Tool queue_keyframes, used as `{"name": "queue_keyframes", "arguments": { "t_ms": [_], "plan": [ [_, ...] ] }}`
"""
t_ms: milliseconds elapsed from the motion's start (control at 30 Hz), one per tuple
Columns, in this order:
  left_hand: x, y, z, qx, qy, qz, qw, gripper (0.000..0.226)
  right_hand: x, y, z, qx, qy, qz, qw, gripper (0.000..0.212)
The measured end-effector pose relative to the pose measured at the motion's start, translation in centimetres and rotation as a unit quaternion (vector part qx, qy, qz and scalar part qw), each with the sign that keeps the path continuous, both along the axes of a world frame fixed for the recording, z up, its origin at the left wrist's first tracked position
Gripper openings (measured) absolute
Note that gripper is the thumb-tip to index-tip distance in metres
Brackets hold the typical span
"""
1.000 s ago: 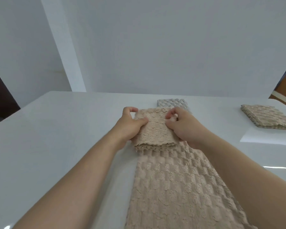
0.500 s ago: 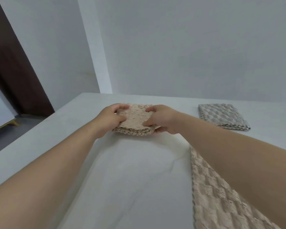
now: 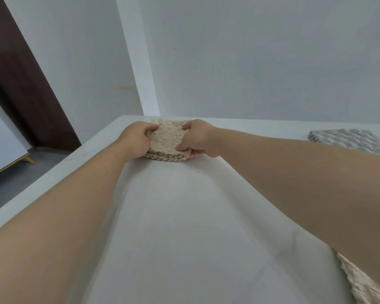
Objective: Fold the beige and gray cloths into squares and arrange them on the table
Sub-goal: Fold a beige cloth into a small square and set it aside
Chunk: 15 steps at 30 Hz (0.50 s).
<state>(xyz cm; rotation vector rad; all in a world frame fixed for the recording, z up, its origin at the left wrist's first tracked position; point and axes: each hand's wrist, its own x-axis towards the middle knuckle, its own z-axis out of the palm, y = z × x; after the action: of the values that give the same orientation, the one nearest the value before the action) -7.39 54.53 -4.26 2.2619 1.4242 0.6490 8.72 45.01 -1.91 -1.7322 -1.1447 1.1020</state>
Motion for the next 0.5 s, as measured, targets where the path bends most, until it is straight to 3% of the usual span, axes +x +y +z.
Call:
{"name": "queue_keyframes", "arguments": {
  "t_ms": [100, 267, 367, 500],
  "plan": [
    [-0.6, 1.1, -0.1, 0.009, 0.027, 0.005, 1.0, 0.056, -0.8, 1.2, -0.1, -0.003, -0.015, 0.003, 1.0, 0.052],
    [-0.2, 1.5, -1.0, 0.03, 0.122, -0.032, 0.992, 0.061, -1.1, 2.1, -0.1, -0.019, -0.147, 0.047, 0.988, 0.014],
    [-0.1, 2.2, -0.4, 0.029, 0.164, -0.033, 0.985, 0.06, -1.8, 2.4, 0.2, -0.046, -0.255, 0.056, 0.964, 0.015],
    [-0.1, 3.7, 1.1, 0.064, 0.14, -0.009, 0.988, 0.051, -1.3, 2.6, -0.5, -0.023, -0.486, 0.013, 0.874, 0.07]
  ]
}}
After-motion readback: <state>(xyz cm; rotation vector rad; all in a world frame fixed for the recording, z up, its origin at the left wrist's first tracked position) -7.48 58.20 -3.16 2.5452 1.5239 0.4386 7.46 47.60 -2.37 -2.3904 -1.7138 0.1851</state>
